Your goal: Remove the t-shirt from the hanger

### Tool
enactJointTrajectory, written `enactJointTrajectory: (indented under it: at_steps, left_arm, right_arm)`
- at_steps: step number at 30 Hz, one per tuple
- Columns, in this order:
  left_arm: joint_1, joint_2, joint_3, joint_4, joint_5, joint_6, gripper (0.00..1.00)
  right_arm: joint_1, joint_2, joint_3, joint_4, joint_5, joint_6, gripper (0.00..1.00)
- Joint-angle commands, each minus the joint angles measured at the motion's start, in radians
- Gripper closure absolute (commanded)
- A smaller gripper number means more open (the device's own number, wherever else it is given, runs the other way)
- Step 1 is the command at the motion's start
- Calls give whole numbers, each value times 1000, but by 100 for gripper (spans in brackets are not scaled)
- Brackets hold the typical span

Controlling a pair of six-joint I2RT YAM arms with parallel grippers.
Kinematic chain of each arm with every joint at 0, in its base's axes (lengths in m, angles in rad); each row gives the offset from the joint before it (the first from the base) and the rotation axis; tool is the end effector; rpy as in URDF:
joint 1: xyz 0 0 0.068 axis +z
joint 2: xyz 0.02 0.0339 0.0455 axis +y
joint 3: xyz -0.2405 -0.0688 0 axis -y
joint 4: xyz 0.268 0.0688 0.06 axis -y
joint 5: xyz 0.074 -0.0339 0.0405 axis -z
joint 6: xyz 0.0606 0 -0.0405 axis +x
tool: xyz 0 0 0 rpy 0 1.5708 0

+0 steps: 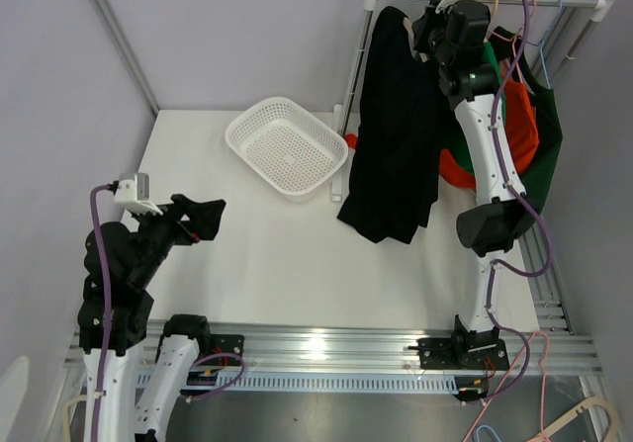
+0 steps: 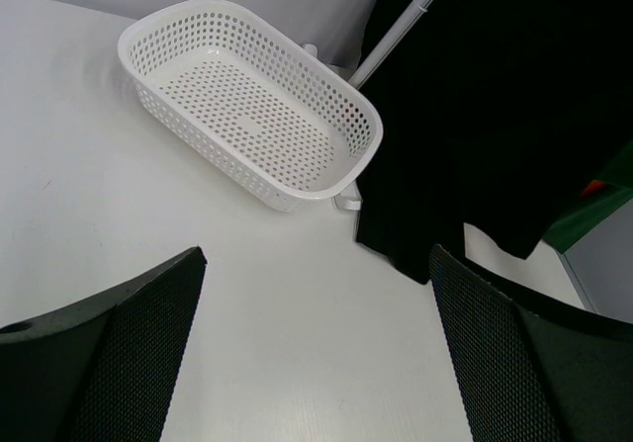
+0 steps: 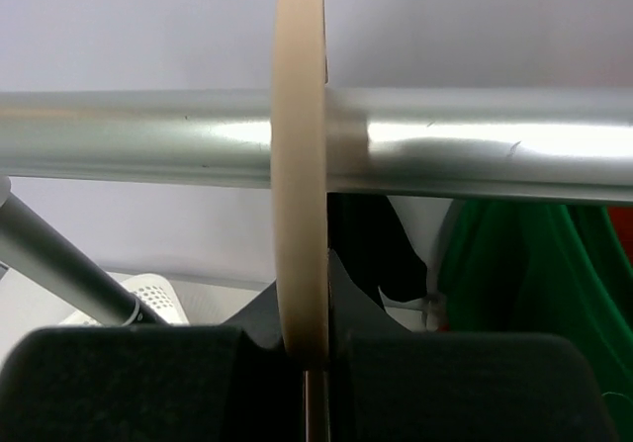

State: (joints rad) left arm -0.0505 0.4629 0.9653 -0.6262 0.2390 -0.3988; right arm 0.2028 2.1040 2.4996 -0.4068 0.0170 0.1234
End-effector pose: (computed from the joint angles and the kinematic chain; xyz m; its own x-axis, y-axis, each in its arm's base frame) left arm 0.1418 -0.0215 0.3861 -0.2238 -0.3664 -0.9031 0.2135 0.8857 -0.4123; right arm 0.4909 0.0999 0.4778 -0.0336 0.1187 -0.9924 -0.1820 0.9756 0.1229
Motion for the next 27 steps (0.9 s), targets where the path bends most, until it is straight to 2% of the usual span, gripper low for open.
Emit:
enactJointTrajectory:
  at_steps: [1, 6, 12, 16, 19, 20, 23, 27]
  left_arm:
    - [-6, 14, 47, -1, 8, 17, 1]
    - [-6, 28, 50, 6, 14, 5, 1]
    - [-8, 26, 59, 43, 115, 41, 1]
    - [-23, 23, 64, 75, 141, 51, 0]
    - [-50, 36, 56, 124, 209, 57, 0]
    - [-61, 39, 49, 152, 220, 60, 0]
    - [-143, 71, 78, 161, 229, 107, 1]
    - [-267, 161, 183, 123, 209, 156, 1]
  right_arm:
    - [-17, -28, 91, 51, -40, 7, 100]
    - [-19, -131, 65, 75, -78, 18, 100]
    - [-17, -294, -48, 71, -45, 56, 100]
    - [7, -378, -119, -74, 182, 169, 100]
    - [79, -513, -312, -73, 331, 193, 100]
    - [130, -551, -425, -64, 404, 199, 100]
    - [196, -692, -609, -36, 492, 258, 100]
    - [250, -829, -747, -63, 553, 369, 100]
